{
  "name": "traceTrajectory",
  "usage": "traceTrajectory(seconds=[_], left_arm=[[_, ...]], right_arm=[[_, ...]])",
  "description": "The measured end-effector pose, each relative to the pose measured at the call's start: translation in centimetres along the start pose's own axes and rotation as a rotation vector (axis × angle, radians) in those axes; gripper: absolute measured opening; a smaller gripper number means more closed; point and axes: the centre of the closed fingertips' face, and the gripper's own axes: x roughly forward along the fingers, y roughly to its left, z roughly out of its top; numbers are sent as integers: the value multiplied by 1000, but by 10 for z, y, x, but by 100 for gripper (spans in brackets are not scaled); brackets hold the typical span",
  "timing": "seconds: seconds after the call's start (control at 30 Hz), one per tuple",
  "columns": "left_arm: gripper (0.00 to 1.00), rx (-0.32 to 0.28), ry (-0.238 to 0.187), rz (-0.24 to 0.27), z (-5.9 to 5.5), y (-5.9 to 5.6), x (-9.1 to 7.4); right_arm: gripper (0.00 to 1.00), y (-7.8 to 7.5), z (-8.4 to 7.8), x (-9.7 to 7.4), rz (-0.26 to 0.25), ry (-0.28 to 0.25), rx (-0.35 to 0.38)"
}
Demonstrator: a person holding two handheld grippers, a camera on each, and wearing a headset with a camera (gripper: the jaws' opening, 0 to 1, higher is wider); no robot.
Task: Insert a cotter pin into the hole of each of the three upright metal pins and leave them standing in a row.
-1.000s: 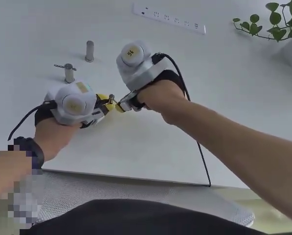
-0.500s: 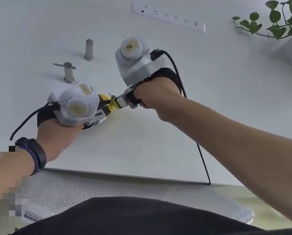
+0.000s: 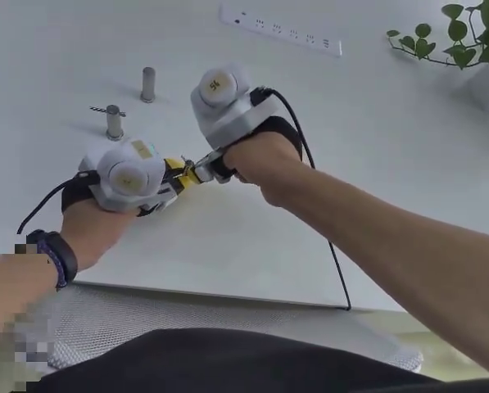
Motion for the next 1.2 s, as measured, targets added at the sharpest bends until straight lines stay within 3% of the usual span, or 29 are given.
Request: traceTrajectory(seconds=[0.43, 0.57, 1.2], left_arm=[[6, -10, -4, 7, 1, 0, 0], [6, -9, -3, 10, 1, 0, 0], [6, -16, -7, 15, 0, 0, -1]], right_arm=[[9, 2, -8, -4, 4, 5, 13], [5, 1, -7, -3, -2, 2, 24], [4, 1, 0, 0, -5, -14, 44]])
